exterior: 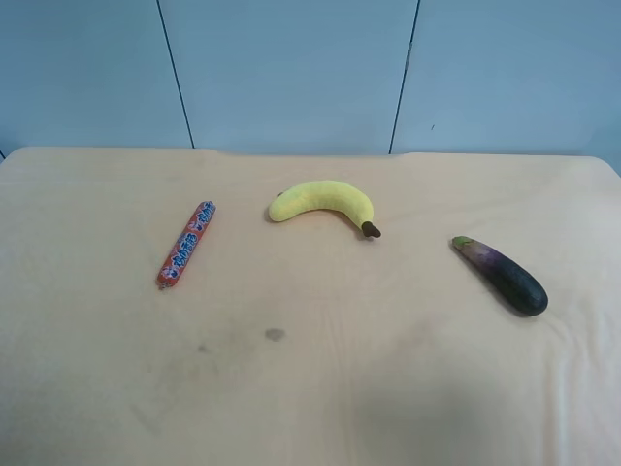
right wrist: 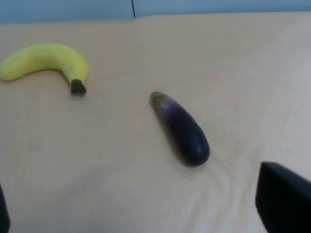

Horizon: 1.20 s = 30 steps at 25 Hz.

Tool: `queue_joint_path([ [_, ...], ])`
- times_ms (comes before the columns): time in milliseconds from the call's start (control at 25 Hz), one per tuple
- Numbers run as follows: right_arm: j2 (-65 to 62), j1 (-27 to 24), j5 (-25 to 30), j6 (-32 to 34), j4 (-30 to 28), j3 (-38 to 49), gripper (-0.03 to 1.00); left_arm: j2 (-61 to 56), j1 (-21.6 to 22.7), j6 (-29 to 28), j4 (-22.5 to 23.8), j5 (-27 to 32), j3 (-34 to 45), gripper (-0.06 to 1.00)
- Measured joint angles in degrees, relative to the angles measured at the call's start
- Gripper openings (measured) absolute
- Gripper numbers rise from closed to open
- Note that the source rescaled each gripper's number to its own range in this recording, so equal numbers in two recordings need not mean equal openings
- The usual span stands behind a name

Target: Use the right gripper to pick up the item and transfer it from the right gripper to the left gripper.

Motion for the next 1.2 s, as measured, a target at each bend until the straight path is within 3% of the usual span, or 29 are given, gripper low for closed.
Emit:
queue_joint_path([
  [1200, 0.0, 0.0, 0.0, 0.7, -1.2, 0.0, 1.0, 0.0, 0.0, 0.0, 0.0, 0.0, 0.0, 1.0],
])
